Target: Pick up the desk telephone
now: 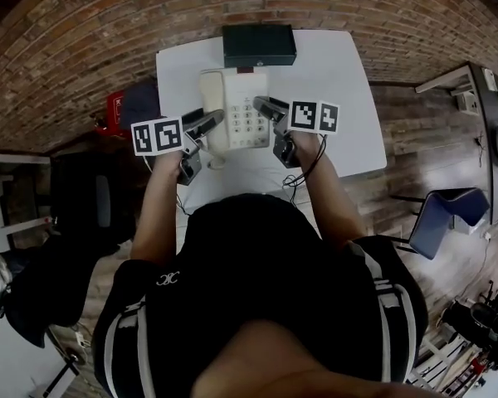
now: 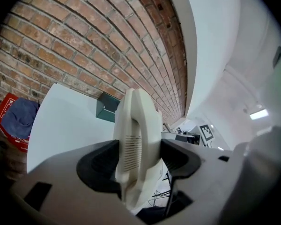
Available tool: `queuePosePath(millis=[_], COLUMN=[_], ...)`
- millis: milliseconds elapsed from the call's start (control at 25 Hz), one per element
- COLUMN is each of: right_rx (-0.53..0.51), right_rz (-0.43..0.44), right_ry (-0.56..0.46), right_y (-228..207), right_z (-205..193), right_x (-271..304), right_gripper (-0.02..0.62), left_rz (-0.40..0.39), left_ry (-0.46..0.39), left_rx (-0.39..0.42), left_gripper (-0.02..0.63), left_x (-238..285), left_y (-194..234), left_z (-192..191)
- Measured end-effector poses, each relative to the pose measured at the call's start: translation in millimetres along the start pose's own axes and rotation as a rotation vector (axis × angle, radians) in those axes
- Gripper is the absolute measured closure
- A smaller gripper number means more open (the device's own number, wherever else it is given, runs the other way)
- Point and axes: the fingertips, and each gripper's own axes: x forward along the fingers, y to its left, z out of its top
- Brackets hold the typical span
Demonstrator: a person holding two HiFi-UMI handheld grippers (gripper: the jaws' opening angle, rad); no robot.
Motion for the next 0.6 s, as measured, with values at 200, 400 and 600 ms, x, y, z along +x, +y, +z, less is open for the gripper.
queuePosePath(millis=[200,400,600], right_rx=[-0.016,-0.05,-0.061], right_rz=[0.005,0.0,-0.01], right_ry=[-0.019,-0.043,-0.053], right_y=[21,38,42], right_z=[23,33,34], right_x=[-20,-34,-38], right_gripper=[0.413,0.414,0.416], left_rz=[-0.004,-0.006,0.0], left_ry=[-0.036,-0.057,-0.056], left_rx=[0.037,0.059,0.053], left_gripper=[0.324,0.324,0.324], left_x=[-10,-20,-24], left_y=[-28,-46,-51], left_z=[23,30,27])
